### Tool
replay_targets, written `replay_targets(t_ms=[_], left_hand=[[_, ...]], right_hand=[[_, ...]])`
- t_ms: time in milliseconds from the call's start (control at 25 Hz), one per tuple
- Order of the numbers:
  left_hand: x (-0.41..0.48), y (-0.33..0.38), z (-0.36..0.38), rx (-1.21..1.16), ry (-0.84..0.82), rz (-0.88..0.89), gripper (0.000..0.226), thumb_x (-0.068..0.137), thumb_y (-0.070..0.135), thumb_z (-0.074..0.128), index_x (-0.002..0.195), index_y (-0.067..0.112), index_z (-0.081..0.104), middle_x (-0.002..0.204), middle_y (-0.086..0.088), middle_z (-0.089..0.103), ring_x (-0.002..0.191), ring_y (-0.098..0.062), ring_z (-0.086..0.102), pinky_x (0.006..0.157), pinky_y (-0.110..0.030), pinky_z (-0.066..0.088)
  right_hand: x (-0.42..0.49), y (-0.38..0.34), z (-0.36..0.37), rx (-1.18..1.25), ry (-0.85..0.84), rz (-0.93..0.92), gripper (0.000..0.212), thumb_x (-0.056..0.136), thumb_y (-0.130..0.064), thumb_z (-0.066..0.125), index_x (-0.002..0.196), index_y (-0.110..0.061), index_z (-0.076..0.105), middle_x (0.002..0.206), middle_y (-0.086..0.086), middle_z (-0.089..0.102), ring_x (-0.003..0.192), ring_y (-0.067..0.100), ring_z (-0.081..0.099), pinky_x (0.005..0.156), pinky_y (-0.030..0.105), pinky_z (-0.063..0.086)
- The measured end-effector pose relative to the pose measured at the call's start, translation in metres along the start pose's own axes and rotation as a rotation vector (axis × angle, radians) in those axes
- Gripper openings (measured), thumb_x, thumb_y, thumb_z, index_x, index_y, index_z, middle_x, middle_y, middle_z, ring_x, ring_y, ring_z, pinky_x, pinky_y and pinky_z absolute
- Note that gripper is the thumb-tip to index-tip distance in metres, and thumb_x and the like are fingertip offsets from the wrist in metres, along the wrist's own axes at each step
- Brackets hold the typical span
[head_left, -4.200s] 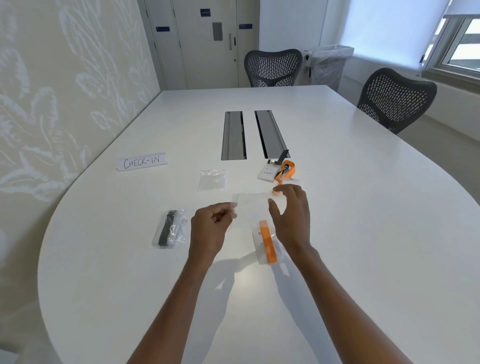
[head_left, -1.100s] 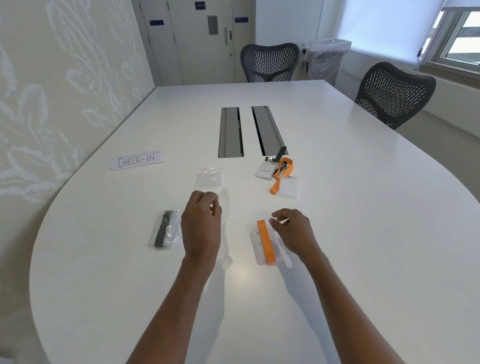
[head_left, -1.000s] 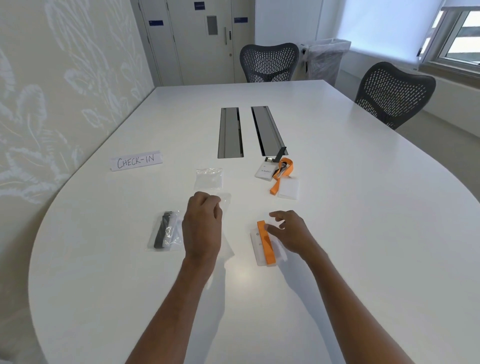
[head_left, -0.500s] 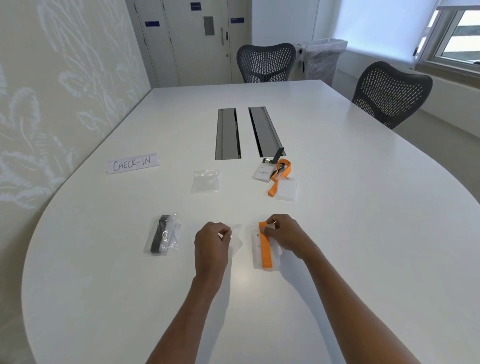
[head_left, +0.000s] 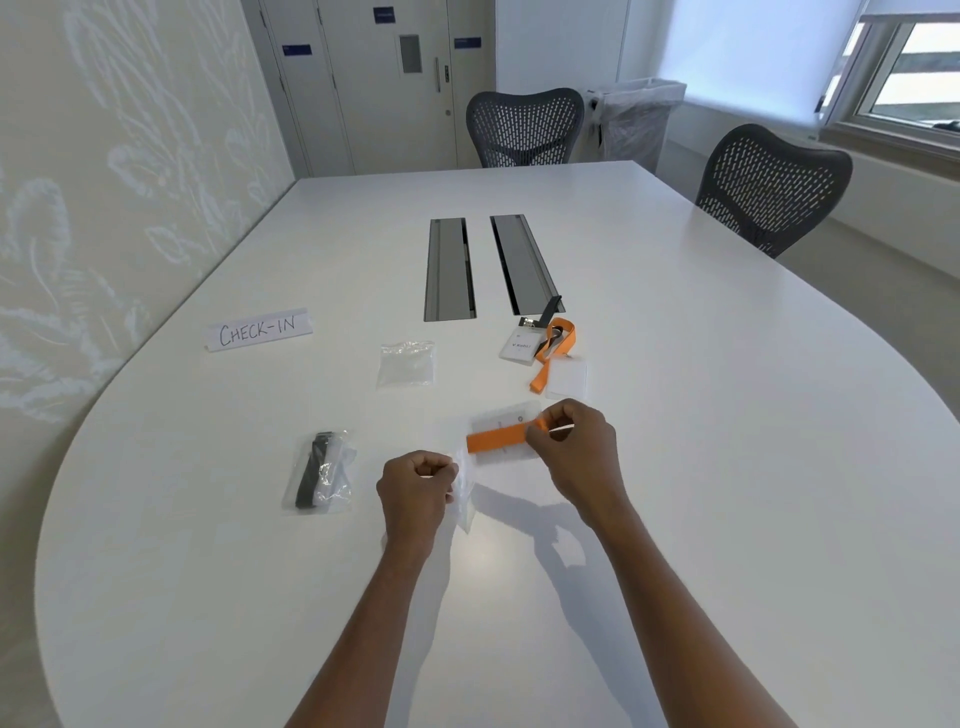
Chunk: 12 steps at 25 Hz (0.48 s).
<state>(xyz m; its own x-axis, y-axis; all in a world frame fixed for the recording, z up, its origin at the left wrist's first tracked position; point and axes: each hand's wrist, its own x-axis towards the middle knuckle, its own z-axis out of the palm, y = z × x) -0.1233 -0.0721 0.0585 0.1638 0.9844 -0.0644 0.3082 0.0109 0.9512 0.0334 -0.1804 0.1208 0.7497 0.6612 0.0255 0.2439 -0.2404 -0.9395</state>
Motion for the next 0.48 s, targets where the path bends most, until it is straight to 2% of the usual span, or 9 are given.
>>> replay_targets(t_ms=[120, 200, 280, 480], left_hand=[[-0.003, 0.005, 0.004, -0.022, 0.047, 0.020, 0.014, 0.082, 0.002, 0.078, 0.073, 0.013, 0.078, 0.064, 0.000, 0.075, 0.052, -0.018, 0.072, 0.067, -0.036, 0.063], [-0.004, 0.011, 0.008, -0.031, 0.079, 0.037, 0.015, 0.083, 0.002, 0.077, 0.073, 0.013, 0.078, 0.061, 0.001, 0.075, 0.055, -0.017, 0.074, 0.071, -0.038, 0.065], [-0.006, 0.020, 0.013, -0.018, 0.116, 0.079, 0.017, 0.084, 0.003, 0.077, 0.072, 0.014, 0.077, 0.060, 0.003, 0.074, 0.054, -0.014, 0.073, 0.072, -0.034, 0.064], [-0.010, 0.036, 0.019, -0.037, 0.199, 0.177, 0.011, 0.090, 0.006, 0.074, 0.082, 0.012, 0.080, 0.067, 0.007, 0.074, 0.064, -0.013, 0.073, 0.070, -0.025, 0.058]], right_hand=[[-0.014, -0.005, 0.008, 0.015, 0.081, -0.050, 0.014, 0.087, -0.009, 0.074, 0.082, -0.007, 0.062, 0.076, 0.002, 0.066, 0.063, 0.012, 0.054, 0.053, 0.013, 0.044], [-0.026, -0.004, 0.018, 0.029, 0.111, -0.081, 0.017, 0.086, -0.010, 0.075, 0.079, -0.011, 0.059, 0.081, 0.003, 0.067, 0.071, 0.013, 0.061, 0.059, 0.012, 0.047], [-0.038, -0.001, 0.029, 0.042, 0.123, -0.109, 0.021, 0.087, -0.012, 0.076, 0.078, -0.015, 0.057, 0.083, 0.002, 0.066, 0.078, 0.012, 0.064, 0.064, 0.012, 0.048], [-0.051, 0.000, 0.037, -0.037, 0.122, -0.113, 0.024, 0.089, -0.019, 0.078, 0.077, -0.019, 0.057, 0.080, -0.003, 0.064, 0.076, 0.012, 0.062, 0.064, 0.019, 0.049]])
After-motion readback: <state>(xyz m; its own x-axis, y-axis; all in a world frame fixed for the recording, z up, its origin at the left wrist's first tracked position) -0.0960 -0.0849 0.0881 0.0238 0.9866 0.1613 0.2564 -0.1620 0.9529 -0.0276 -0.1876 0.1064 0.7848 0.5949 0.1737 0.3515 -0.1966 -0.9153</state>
